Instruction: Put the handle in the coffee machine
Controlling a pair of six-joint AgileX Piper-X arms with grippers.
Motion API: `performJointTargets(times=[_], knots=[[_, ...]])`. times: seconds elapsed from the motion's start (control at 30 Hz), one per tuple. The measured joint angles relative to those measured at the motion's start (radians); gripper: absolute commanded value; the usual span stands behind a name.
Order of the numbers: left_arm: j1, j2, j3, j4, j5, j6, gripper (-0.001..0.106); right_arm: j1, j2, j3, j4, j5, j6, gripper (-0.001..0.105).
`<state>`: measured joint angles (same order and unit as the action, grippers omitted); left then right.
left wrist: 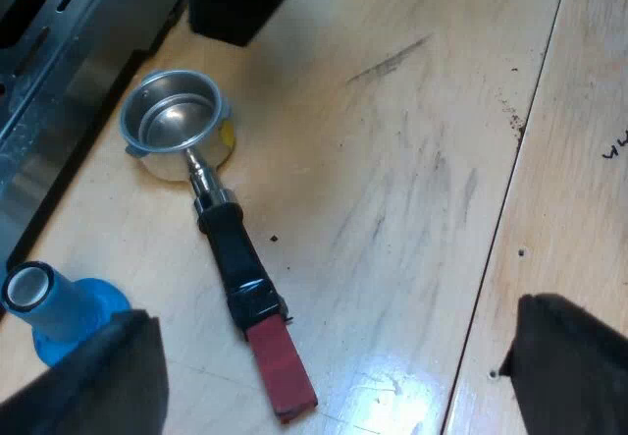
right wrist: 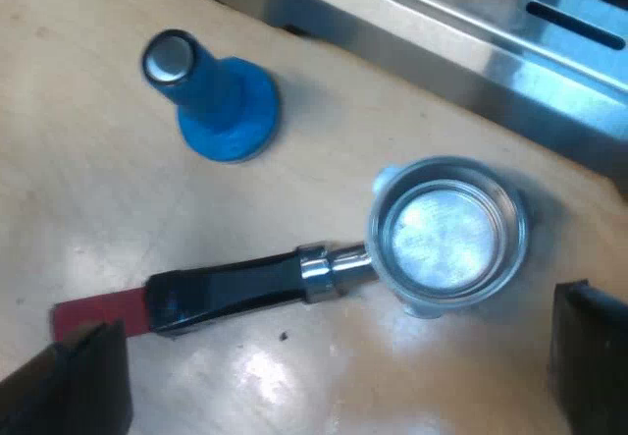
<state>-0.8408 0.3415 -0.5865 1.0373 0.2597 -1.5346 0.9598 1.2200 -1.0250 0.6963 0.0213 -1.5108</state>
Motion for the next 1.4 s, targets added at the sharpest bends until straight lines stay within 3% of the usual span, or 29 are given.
performJointTargets(times=[0.57,0.83,1.4], knots=[[0.0,0.0,0.0,0.0,0.0,0.0,0.073,-0.034,0.228,-0.071,0.046,-0.032,-0.278,0.087],[0.0,0.0,0.0,0.0,0.0,0.0,0.073,-0.034,0.305,-0.074,0.022,-0.03,-0.333,0.087],[0.0,0.0,0.005,0.0,0.0,0.0,0.073,-0.034,0.365,-0.074,-0.057,0.053,-0.339,0.087]])
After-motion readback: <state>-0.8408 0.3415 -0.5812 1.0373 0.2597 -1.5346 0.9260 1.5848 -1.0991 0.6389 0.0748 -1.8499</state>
